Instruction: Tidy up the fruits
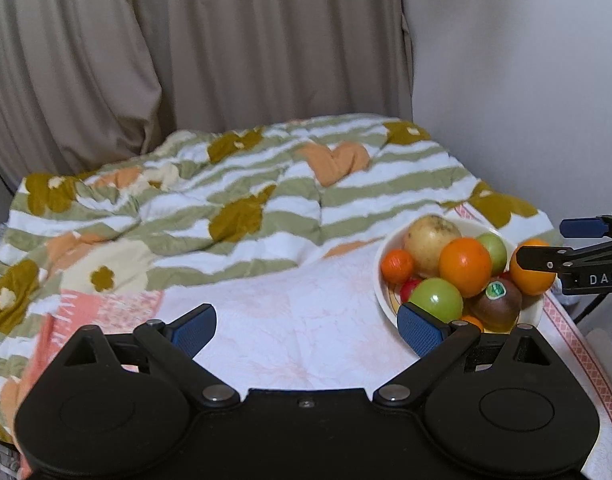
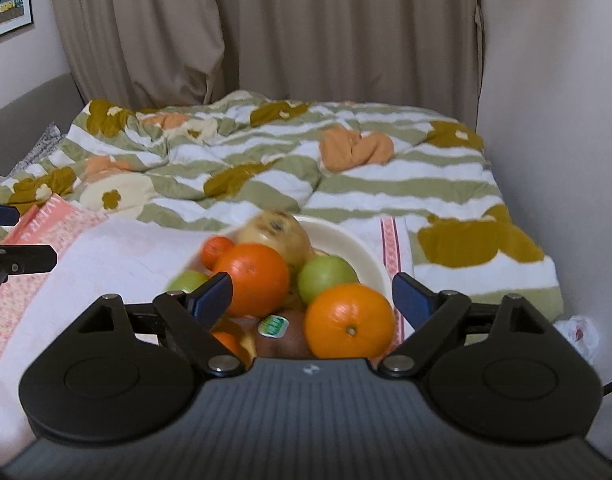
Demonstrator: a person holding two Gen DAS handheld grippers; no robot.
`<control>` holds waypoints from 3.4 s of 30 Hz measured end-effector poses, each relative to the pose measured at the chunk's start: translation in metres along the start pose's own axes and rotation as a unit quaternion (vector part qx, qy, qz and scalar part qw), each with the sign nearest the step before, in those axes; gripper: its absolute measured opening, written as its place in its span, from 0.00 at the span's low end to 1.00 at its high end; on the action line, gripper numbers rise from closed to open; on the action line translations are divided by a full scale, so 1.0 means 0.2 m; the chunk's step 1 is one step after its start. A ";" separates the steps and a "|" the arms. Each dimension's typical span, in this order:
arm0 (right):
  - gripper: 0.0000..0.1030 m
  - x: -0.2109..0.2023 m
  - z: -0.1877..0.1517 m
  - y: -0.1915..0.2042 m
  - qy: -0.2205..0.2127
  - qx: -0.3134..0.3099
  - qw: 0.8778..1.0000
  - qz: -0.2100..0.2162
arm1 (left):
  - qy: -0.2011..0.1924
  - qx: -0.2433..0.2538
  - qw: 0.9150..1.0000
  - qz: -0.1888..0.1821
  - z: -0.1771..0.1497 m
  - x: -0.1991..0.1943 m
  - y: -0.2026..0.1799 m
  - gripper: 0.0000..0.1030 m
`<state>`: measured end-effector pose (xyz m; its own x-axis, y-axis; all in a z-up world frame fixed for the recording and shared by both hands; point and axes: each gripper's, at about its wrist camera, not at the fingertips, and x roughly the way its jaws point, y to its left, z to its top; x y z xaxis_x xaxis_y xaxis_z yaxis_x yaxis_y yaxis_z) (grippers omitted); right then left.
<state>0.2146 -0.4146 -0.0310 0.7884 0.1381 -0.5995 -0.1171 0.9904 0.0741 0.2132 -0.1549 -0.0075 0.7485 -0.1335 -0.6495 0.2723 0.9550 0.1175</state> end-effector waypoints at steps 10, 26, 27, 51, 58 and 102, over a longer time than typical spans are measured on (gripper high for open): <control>1.00 -0.42 0.16 0.35 -0.051 0.005 0.999 -0.006 | -0.069 -0.011 0.997 0.034 -0.05 -0.40 0.21 0.96; 1.00 -0.98 -0.11 0.93 -0.054 0.005 0.997 -0.063 | -0.083 -0.063 0.992 0.066 -0.47 -1.02 0.57 1.00; 1.00 -1.00 -0.14 0.94 -0.051 0.007 0.997 -0.065 | -0.080 -0.068 0.992 0.065 -0.50 -1.04 0.57 1.00; 1.00 -1.16 -0.39 1.01 -0.001 0.018 0.996 -0.083 | -0.046 -0.078 0.995 0.048 -0.66 -1.17 0.45 1.00; 1.00 -1.14 -0.38 1.00 0.003 0.018 0.997 -0.080 | -0.047 -0.079 0.995 0.047 -0.66 -1.16 0.45 1.00; 1.00 -1.11 -0.35 1.01 0.004 0.020 0.997 -0.078 | -0.062 -0.090 0.993 0.048 -0.65 -1.15 0.46 1.00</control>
<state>-0.0267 -0.2468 0.0614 0.7906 -0.0173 -0.6121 0.0311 0.9994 0.0118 -0.0114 -0.0022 0.0552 0.8379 -0.0610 -0.5424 0.0922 0.9953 0.0305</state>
